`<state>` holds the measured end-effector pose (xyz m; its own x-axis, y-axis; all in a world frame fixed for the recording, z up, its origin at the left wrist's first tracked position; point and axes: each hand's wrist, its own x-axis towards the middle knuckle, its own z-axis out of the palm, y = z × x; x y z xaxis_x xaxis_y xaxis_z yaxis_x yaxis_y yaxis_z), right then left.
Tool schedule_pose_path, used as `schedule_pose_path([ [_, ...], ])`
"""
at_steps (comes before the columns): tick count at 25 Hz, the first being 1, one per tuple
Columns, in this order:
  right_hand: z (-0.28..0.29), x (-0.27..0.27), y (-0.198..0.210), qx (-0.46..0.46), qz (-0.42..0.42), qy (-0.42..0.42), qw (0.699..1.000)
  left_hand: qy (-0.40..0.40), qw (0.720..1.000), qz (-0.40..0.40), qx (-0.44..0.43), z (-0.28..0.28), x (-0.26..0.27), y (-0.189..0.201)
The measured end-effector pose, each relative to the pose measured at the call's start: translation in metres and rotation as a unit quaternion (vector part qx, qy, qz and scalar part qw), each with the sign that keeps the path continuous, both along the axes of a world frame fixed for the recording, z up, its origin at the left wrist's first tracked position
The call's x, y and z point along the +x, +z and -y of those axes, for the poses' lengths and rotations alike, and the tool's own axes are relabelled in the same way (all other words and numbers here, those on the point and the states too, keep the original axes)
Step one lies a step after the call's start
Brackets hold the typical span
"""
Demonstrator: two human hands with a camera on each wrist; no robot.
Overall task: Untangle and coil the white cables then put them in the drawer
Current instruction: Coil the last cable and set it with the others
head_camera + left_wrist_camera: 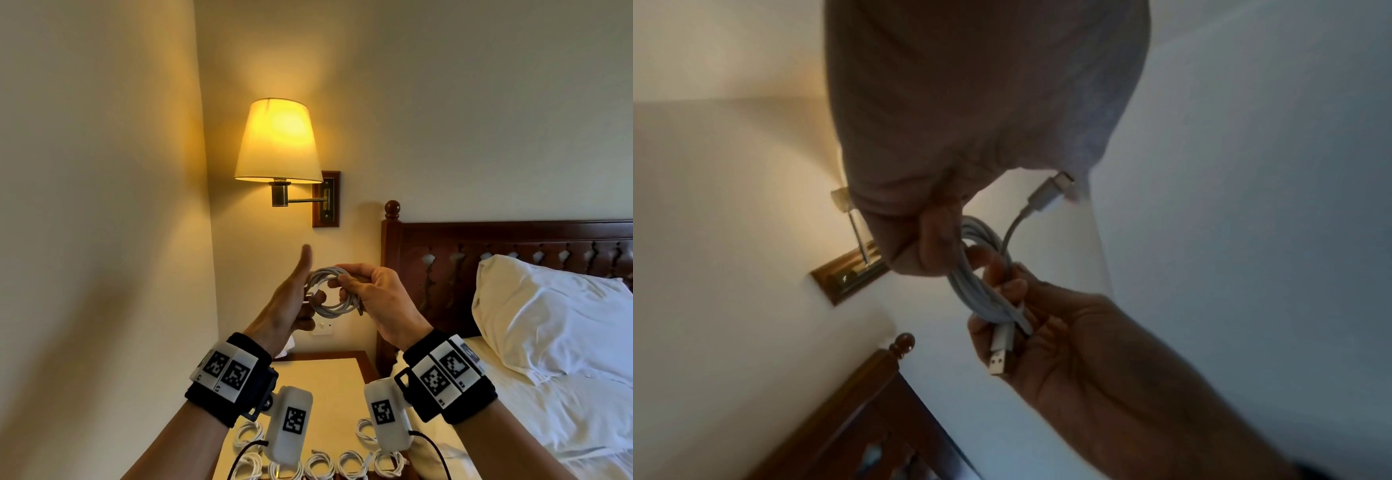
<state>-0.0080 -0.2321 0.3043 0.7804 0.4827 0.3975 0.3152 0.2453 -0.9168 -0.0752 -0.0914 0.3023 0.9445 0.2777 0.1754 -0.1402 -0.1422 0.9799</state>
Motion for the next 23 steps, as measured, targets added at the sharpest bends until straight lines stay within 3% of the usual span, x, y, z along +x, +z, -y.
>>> schedule_pose_path([
  [2,-0.001,0.002,0.000,0.002,0.030,-0.027,0.999,0.039,0.990,0.058,0.126,0.003,-0.004,0.001],
  [4,-0.002,0.004,0.000,-0.003,0.050,-0.047,0.998,0.115,0.955,0.158,0.223,0.004,-0.006,-0.002],
  [6,-0.002,0.004,-0.001,-0.010,0.064,-0.058,0.996,0.171,0.915,0.229,0.287,0.005,-0.009,-0.005],
  [9,0.001,0.003,-0.003,-0.029,0.085,-0.056,0.994,0.229,0.869,0.255,0.356,-0.005,-0.006,-0.004],
  [17,0.013,0.003,0.001,-0.161,0.170,-0.010,0.972,0.219,0.910,0.227,0.268,-0.027,-0.001,0.004],
  [23,0.009,0.010,-0.005,-0.105,0.098,-0.015,0.989,0.191,0.934,0.184,0.239,-0.031,0.008,-0.010],
])
